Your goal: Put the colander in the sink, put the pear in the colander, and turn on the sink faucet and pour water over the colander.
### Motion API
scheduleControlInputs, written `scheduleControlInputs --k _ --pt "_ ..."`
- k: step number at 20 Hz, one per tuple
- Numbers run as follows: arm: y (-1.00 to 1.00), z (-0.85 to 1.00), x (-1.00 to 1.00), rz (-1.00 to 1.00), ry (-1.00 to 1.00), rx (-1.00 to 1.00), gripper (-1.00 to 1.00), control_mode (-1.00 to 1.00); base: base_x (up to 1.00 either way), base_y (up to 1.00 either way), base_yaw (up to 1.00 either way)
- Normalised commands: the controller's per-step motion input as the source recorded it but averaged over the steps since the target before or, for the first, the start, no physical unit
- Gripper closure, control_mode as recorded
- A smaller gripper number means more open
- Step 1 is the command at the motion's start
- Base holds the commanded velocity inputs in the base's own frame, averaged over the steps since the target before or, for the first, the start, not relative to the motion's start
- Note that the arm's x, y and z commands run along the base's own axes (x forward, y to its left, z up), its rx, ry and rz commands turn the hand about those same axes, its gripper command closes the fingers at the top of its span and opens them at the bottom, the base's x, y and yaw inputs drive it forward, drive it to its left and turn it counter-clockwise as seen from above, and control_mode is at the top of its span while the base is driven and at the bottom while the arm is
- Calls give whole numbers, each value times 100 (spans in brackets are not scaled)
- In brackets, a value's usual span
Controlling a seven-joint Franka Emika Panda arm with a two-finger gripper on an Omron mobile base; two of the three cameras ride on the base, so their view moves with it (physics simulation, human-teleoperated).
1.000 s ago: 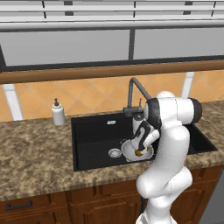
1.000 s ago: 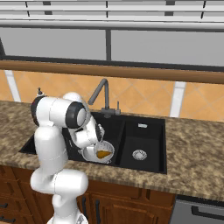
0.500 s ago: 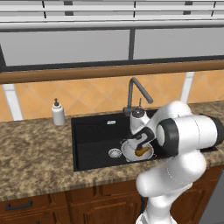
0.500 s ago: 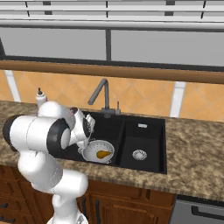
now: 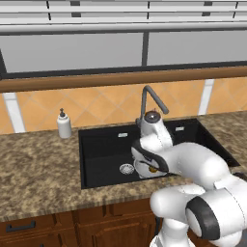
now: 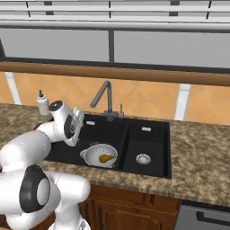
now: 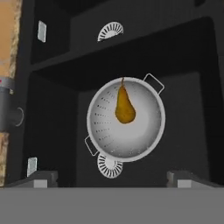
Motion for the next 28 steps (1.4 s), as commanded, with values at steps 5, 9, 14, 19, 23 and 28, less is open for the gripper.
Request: scheduleControlInputs --k 5,9,14,19,23,28 --pt "-3 100 -99 23 -2 4 -100 -100 0 0 0" --pt "-16 100 -99 30 0 9 -100 -100 0 0 0" --pt "-22 100 -74 30 0 7 -100 -100 0 0 0" --pt "-57 97 -55 28 0 10 -100 -100 0 0 0" --pt "-71 66 -46 26 0 11 -100 -100 0 0 0" --pt "-88 20 -6 18 0 13 -100 -100 0 0 0"
